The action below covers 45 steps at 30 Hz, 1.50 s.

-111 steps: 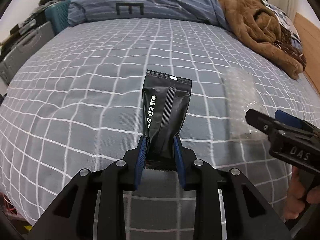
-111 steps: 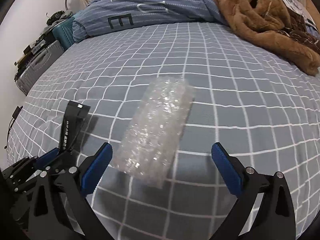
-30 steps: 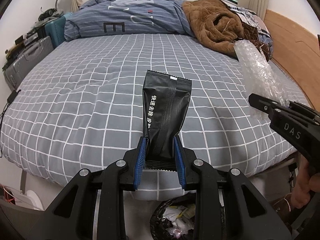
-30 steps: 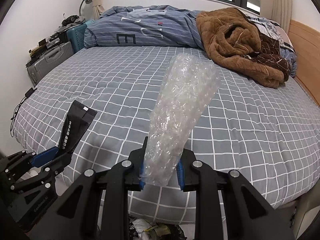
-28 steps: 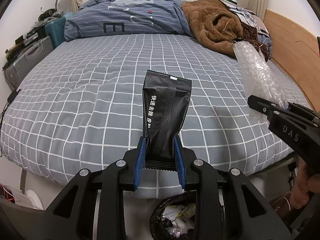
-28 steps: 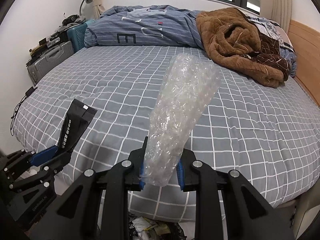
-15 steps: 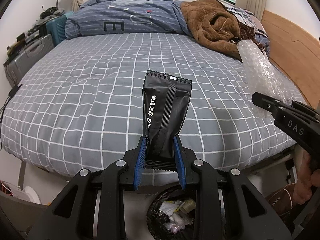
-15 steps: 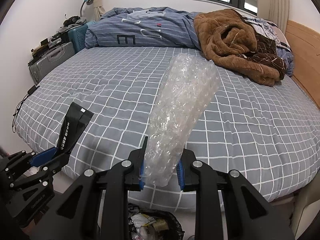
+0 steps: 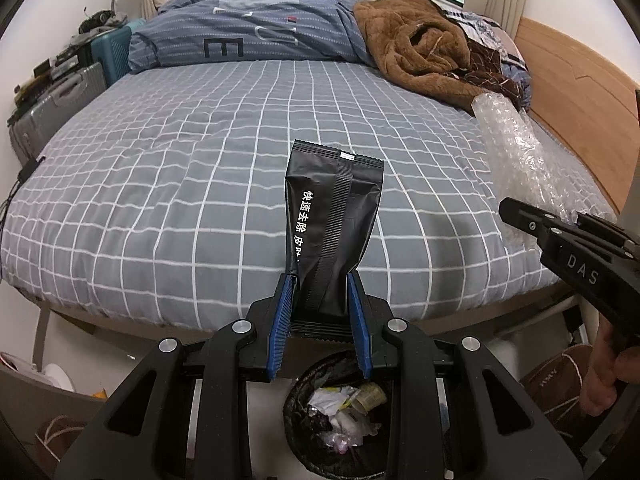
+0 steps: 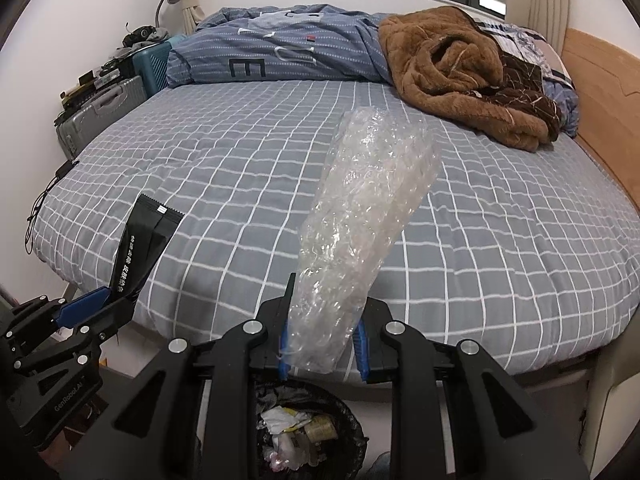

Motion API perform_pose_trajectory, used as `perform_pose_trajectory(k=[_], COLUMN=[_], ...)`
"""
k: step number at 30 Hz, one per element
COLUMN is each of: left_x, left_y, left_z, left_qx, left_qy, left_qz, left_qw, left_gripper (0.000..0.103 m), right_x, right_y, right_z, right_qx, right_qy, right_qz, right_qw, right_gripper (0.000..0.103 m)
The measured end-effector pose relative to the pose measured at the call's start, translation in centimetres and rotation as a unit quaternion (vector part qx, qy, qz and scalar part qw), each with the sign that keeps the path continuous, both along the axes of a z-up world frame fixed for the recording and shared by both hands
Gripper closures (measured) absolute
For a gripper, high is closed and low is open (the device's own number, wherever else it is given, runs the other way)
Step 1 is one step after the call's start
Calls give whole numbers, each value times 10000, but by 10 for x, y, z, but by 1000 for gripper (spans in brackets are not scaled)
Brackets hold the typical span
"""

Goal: Collect trash
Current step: 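Lift and carry the black packet and bubble wrap with both tools over the bin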

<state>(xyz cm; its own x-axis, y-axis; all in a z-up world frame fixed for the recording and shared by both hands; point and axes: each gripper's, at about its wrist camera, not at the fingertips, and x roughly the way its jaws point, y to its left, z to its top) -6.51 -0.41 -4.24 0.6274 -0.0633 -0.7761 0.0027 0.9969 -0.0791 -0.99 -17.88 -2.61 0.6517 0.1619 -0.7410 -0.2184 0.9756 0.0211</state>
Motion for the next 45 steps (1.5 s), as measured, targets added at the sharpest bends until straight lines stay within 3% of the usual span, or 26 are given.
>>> perform_pose_trajectory(k=[33, 41, 45], left_x=[-82, -98, -95], left_y=[-5, -4, -6], left_z=[-50, -79, -97], left_qx=[-7, -141, 7], left_qy=[645, 975, 1136], left_qz=[88, 62, 40], left_qw=[9979, 9951, 9935], left_gripper=[75, 75, 75], right_x=[-90, -114, -114], right_y=[-14, -11, 3], right_z=[-60, -102, -134], right_qx=[-24, -14, -249], right_qy=[743, 1282, 1573], right_qz=[-19, 98, 320], right_qw=[9972, 9917, 9867], right_gripper=[80, 80, 80])
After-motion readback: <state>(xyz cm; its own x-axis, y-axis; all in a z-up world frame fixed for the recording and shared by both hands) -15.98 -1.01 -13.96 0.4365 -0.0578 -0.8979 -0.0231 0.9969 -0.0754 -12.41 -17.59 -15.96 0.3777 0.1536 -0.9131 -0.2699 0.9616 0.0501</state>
